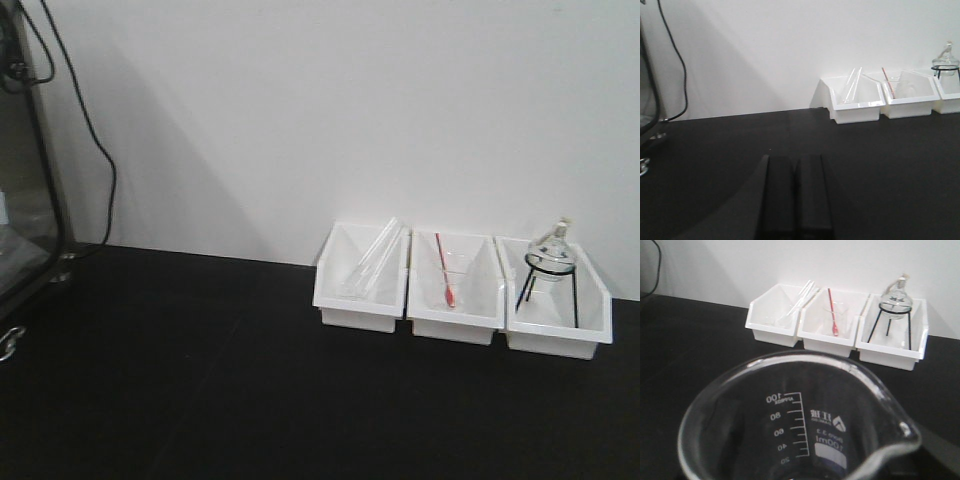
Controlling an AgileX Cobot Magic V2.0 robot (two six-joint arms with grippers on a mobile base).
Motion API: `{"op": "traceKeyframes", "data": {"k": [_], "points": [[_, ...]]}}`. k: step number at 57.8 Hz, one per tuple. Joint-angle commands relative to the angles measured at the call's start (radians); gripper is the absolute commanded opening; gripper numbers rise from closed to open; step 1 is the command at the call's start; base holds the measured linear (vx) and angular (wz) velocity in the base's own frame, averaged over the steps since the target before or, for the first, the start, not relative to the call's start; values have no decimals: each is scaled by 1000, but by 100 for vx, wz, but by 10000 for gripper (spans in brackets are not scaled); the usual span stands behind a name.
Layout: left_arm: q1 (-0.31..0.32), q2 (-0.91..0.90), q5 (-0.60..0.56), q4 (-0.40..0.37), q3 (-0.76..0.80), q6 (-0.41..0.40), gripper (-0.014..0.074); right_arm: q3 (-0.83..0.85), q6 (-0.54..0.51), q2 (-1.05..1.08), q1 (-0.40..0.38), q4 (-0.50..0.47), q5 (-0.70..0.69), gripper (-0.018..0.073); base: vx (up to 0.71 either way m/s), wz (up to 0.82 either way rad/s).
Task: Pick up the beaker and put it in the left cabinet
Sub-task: 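Drive the base across the lab to the grey cabinet, holding the beaker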
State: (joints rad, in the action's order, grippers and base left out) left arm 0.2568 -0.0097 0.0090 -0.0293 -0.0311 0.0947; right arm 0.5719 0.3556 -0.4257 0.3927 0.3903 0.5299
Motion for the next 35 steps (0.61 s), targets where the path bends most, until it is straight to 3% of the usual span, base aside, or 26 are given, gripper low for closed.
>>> {"op": "traceKeyframes", "data": {"k": [1,35], "points": [[3,-19,-84,-7,-16,-4,1,27,-2,-7,-7,28,-77,-6,-11,43],[3,-19,-84,-7,-16,-4,1,27,-2,-7,-7,28,-73,-6,-12,50]]}}
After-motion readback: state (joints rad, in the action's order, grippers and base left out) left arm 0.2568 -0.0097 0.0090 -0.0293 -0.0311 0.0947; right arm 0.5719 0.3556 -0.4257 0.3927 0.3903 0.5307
